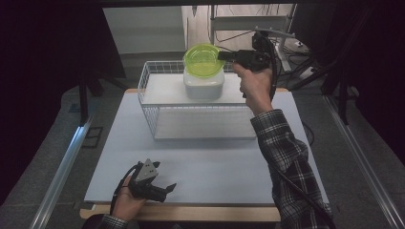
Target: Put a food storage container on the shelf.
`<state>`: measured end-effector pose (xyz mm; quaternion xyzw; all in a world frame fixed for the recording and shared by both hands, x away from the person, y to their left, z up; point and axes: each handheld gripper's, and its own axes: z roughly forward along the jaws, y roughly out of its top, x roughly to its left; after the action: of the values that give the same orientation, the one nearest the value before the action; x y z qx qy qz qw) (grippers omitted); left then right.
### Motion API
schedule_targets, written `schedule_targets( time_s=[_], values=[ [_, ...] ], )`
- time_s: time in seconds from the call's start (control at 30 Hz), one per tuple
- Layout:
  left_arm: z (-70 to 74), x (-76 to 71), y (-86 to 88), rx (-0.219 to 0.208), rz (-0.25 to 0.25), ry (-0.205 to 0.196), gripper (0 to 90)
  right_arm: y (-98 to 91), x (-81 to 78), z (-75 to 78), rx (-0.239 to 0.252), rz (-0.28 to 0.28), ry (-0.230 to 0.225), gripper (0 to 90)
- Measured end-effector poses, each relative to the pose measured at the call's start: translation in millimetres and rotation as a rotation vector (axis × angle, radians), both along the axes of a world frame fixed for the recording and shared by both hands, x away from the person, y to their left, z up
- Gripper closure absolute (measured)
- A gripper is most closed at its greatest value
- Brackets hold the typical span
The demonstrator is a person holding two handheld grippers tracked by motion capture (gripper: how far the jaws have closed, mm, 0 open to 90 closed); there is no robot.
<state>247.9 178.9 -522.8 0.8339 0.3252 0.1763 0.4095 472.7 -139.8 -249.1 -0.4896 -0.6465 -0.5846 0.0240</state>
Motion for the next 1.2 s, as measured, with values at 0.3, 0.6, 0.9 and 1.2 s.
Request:
schedule_targets(
  time_s=[0.3,0.6,0.9,1.2],
  values=[
    [-0.2,0.0,0.0,0.000,-0.003,0.000,3.8,9.4,11.7,-5.9,0.003,-0.034,0.020,81.4],
    [-0.8,0.2,-0.7,0.008,-0.011,0.004,3.8,12.7,14.6,-8.0,-0.041,-0.070,0.031,79.1],
    [-1.3,0.2,-1.1,0.009,-0.013,0.005,3.8,14.2,19.8,-9.2,-0.073,-0.088,0.036,71.7],
    [-1.2,0.1,-0.9,0.009,-0.013,0.004,3.8,15.6,21.7,-9.5,-0.124,-0.089,0.005,56.6]
  ],
)
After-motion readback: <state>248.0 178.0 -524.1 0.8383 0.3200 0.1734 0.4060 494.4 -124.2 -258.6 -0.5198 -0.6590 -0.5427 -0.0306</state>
